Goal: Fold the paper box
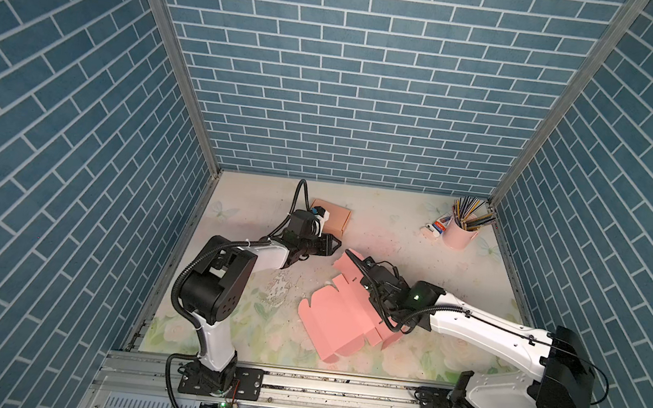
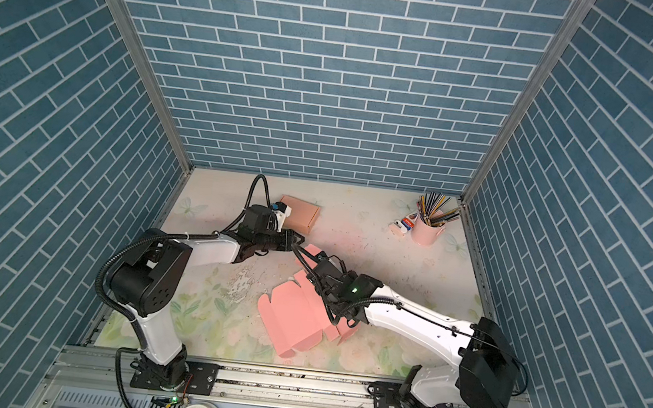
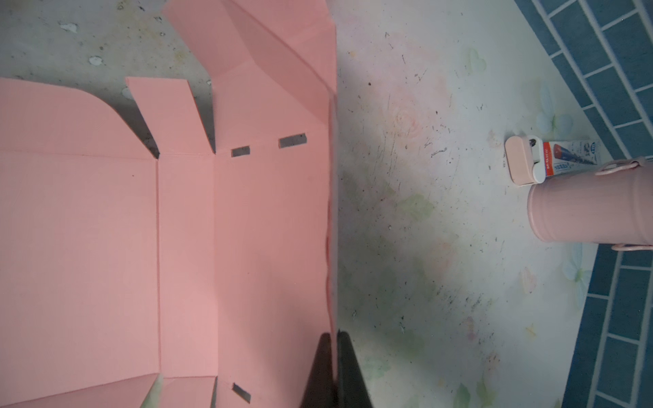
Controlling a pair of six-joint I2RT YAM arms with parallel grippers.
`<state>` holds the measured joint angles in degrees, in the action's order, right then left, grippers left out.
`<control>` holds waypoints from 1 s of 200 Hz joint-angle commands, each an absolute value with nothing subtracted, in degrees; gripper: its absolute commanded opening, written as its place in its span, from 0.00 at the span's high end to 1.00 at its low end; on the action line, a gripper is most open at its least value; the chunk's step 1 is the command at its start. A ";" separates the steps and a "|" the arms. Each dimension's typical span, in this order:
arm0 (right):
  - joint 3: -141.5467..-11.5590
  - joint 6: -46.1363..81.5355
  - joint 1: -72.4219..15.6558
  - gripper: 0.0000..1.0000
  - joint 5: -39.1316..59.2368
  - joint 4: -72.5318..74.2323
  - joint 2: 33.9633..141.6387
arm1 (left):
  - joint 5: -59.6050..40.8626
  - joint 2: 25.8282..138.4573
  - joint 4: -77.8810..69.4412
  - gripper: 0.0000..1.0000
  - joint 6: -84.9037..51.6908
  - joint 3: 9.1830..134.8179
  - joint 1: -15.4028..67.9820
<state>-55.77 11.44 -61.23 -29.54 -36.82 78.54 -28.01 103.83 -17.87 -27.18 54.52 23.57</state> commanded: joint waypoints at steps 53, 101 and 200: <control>-58.57 4.79 -61.52 1.00 -35.23 -36.15 81.54 | -31.87 102.18 -21.39 0.59 -25.96 50.24 25.55; -58.77 2.64 -61.51 1.00 -36.73 -35.18 83.31 | -33.67 99.90 -23.20 0.59 -26.50 47.14 26.02; -58.06 -2.64 -61.69 1.00 -38.14 -33.40 85.42 | -36.00 96.22 -25.46 0.58 -27.77 42.30 27.97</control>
<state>-57.47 0.38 -61.23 -36.45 -34.09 84.31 -35.07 98.04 -23.99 -27.70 43.35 27.09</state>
